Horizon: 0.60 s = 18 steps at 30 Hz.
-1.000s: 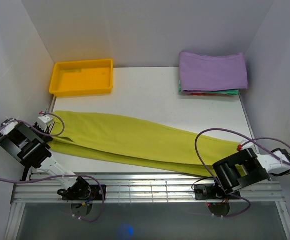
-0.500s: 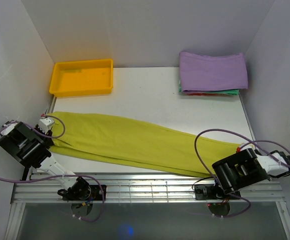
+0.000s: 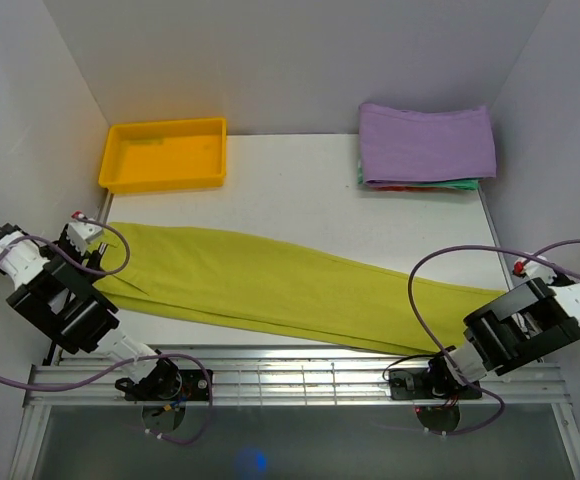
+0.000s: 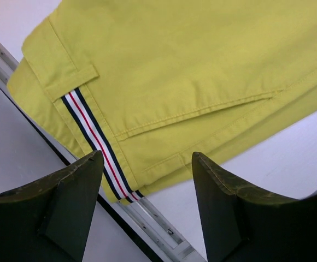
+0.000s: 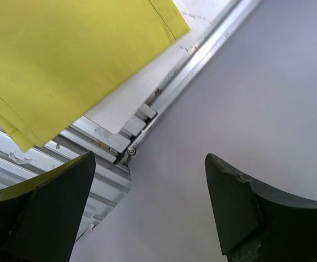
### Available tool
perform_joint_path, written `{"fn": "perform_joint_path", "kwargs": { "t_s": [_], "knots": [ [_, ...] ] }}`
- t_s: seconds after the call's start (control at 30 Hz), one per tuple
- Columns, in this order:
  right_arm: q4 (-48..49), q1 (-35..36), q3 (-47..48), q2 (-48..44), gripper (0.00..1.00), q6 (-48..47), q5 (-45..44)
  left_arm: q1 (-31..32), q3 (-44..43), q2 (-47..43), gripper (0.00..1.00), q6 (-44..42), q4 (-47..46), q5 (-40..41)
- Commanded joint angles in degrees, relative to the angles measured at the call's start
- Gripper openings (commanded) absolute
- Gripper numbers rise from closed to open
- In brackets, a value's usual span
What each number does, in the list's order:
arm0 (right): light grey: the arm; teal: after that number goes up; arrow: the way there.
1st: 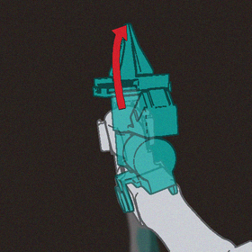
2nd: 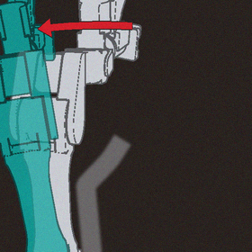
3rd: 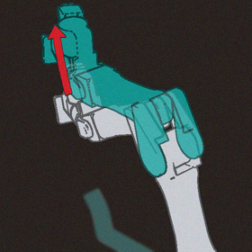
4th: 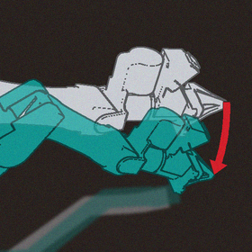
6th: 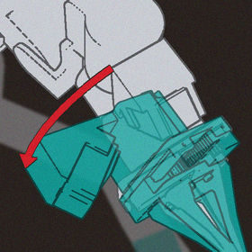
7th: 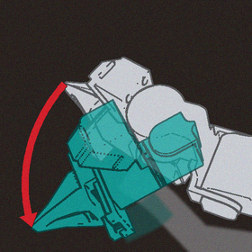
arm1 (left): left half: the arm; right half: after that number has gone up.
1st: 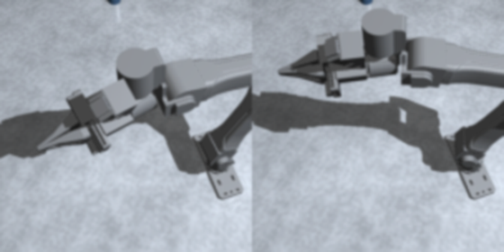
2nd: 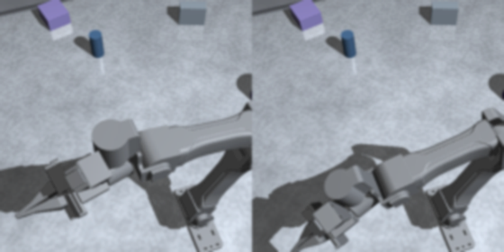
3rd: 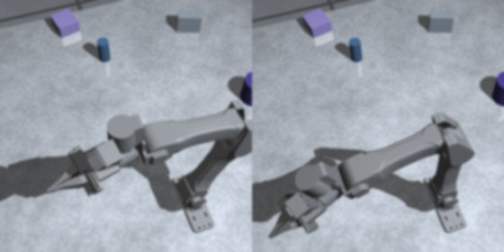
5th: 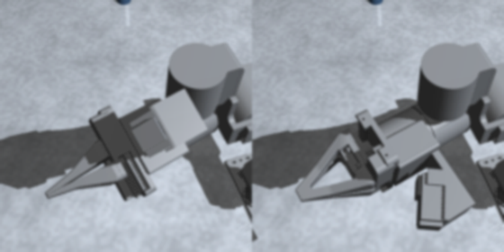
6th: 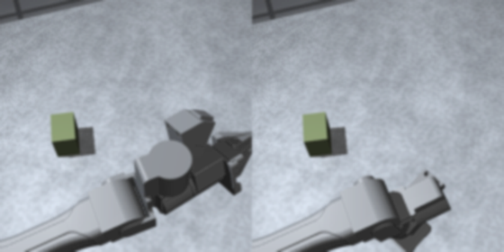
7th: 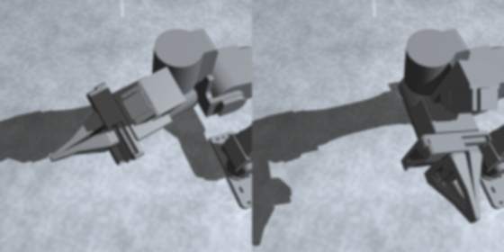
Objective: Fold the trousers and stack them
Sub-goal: Fold the trousers
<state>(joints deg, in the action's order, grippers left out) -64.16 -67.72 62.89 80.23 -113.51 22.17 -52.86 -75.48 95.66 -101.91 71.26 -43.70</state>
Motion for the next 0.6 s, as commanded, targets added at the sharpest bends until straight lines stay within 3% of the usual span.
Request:
{"fn": "perform_joint_path", "kwargs": {
  "t_s": [0.0,0.13,0.3,0.43,0.57],
  "knots": [
    [-3.26,5.74,-1.27,0.55,0.85,0.86,-1.69,3.19,1.03,-2.32,0.77,6.35,-2.25,-4.03],
    [1.66,12.69,-5.05,0.89,0.67,18.35,-1.79,9.25,6.56,-4.07,0.78,16.28,-8.67,-1.13],
    [7.28,22.61,-8.48,0.99,0.47,32.46,-4.05,16.54,11.32,-4.26,0.73,32.51,-18.77,3.09],
    [16.59,29.66,-14.37,2.56,0.43,39.06,-10.21,19.81,10.62,1.36,0.68,43.16,-22.13,9.06],
    [24.07,33.79,-13.95,12.02,0.40,44.77,-15.40,21.13,9.22,7.78,0.65,51.97,-25.38,14.60]
  ]
}}
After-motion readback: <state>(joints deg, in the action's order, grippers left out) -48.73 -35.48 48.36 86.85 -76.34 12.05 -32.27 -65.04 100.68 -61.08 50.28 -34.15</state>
